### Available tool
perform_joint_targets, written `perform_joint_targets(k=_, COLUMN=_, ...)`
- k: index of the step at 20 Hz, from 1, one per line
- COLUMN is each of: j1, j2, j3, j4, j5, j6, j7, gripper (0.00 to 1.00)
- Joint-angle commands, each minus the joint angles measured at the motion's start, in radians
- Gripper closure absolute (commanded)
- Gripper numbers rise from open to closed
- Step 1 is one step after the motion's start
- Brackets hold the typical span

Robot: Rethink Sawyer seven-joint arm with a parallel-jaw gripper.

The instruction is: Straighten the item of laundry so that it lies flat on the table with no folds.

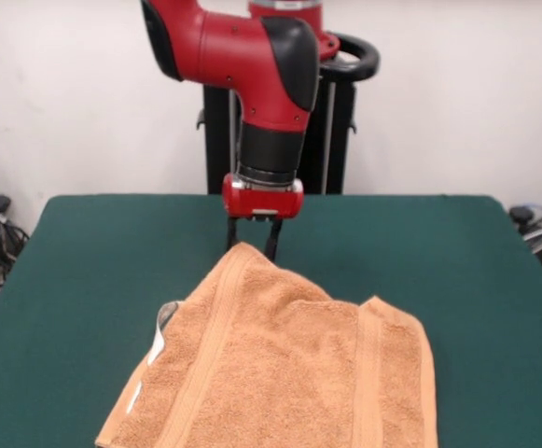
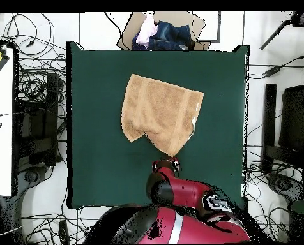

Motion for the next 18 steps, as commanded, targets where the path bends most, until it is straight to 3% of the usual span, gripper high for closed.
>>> perform_joint_targets(k=1, j1=0.011, j2=0.015, j3=0.057, j4=-0.033, j5=-0.003, j6=-0.074, j7=0.21, gripper=0.0)
perform_joint_targets(k=9, j1=0.018, j2=0.043, j3=0.047, j4=-0.033, j5=0.004, j6=-0.149, j7=0.216, gripper=0.0)
perform_joint_targets(k=18, j1=0.04, j2=0.064, j3=0.017, j4=-0.047, j5=0.012, j6=-0.112, j7=0.186, gripper=0.0)
